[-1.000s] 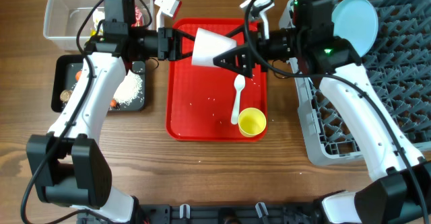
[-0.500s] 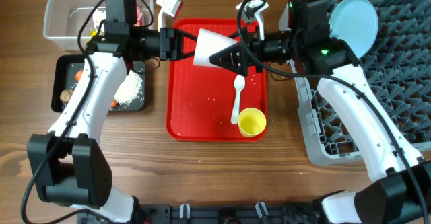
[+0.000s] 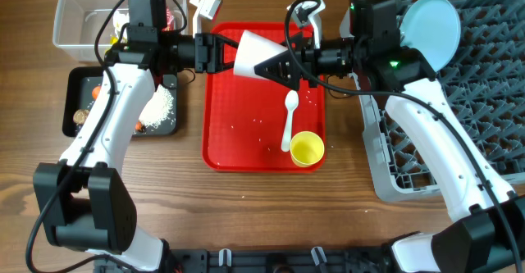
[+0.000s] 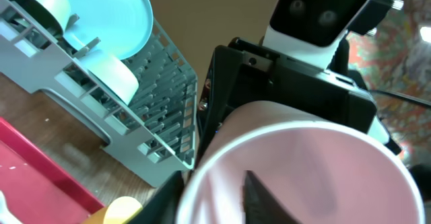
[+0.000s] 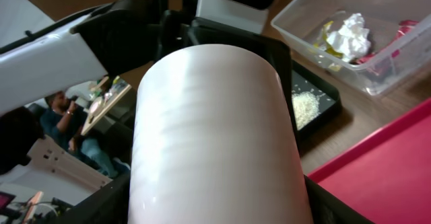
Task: Sort waste into correct bins and load items into the dishwasher rack
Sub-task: 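Grasp the pink cup with the right gripper and open the left, then carry the pink cup into the grey rack and release it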
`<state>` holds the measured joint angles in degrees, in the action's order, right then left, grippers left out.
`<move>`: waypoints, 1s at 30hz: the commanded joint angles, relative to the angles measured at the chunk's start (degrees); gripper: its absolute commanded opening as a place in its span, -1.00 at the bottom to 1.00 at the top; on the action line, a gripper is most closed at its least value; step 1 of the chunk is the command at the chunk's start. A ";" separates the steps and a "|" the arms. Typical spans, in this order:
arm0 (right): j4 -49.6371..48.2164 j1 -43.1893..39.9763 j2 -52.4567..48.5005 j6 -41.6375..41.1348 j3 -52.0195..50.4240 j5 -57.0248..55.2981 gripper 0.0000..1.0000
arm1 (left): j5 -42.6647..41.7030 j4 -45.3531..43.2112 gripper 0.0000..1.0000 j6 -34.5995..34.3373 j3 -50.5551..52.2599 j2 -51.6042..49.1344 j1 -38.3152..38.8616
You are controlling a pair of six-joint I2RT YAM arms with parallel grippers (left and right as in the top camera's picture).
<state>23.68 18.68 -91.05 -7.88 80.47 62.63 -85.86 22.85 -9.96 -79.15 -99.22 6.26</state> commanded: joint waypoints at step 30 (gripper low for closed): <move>36.94 -13.51 13.73 0.09 3.98 -44.11 0.20 | 52.37 16.46 0.31 0.57 -0.46 -0.15 -0.74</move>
<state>56.29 6.76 -81.78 -7.86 81.01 28.08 -41.78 39.20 -10.11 -79.15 -99.22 5.56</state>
